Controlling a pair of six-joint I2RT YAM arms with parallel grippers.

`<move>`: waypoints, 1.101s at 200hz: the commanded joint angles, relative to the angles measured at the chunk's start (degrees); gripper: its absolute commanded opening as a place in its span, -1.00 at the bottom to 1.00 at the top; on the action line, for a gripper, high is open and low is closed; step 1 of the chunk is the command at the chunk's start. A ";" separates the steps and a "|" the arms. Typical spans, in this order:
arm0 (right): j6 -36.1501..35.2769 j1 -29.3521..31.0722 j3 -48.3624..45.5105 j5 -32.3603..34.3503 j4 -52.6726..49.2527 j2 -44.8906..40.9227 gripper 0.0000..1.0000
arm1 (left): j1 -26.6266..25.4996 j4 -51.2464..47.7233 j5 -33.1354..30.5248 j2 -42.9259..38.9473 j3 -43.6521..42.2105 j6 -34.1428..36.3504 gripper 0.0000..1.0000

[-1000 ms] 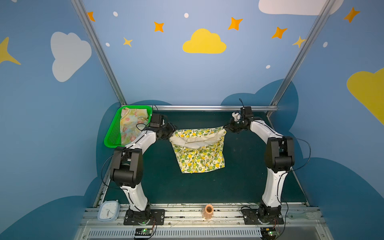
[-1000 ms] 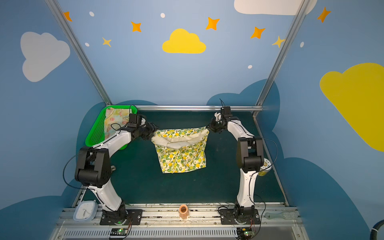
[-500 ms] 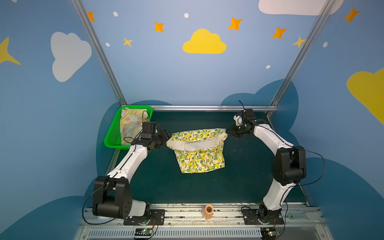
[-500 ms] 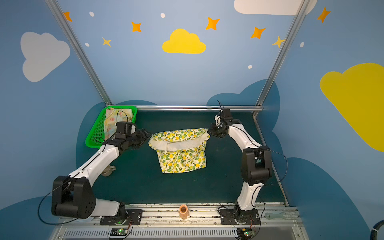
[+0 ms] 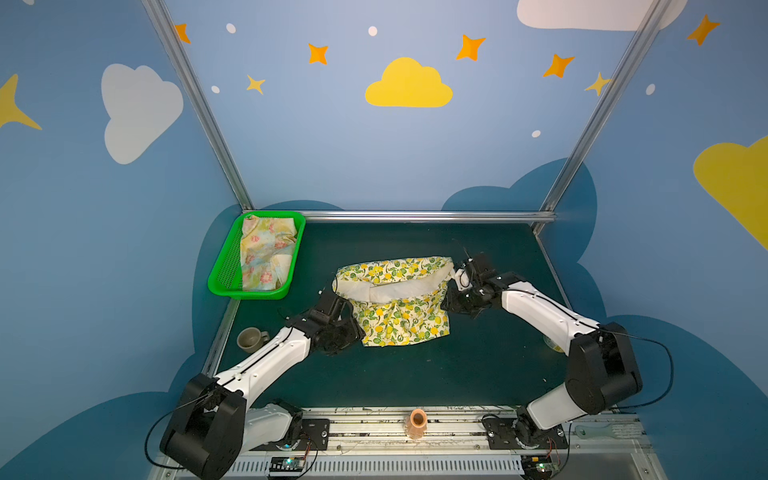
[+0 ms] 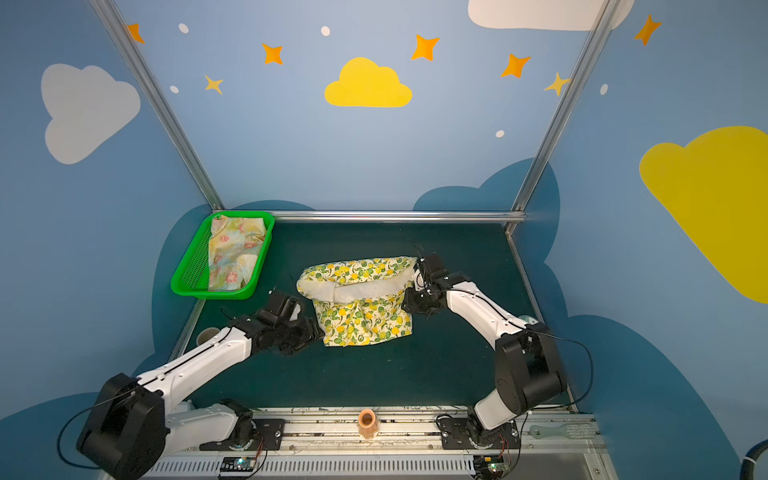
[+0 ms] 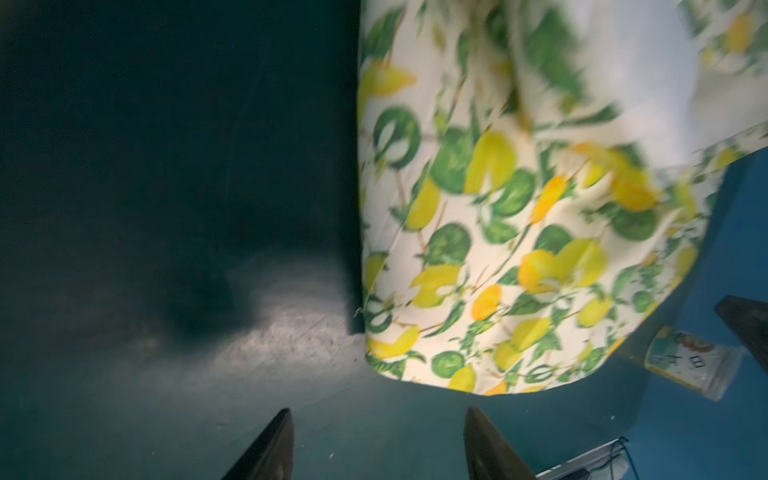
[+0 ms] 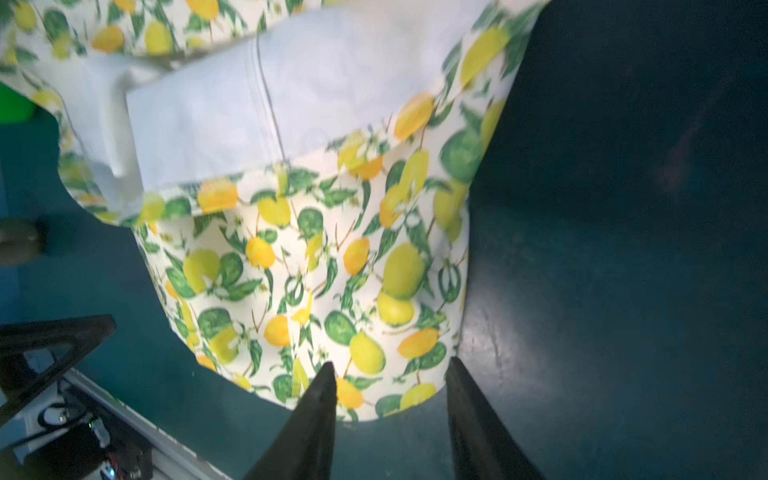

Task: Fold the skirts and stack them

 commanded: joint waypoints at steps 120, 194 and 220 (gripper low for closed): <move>6.26 5.75 -13.32 -0.64 9.78 -2.36 -0.17 | -4.85 16.09 -9.78 13.13 -0.89 -9.14 0.14; 6.52 5.66 -13.25 2.42 9.39 -2.29 -0.18 | -4.85 16.67 -12.23 16.67 0.94 -8.35 -0.55; 6.87 5.44 -13.51 2.47 9.35 -1.88 -0.19 | -4.85 13.25 -13.96 12.98 1.70 -7.41 -0.88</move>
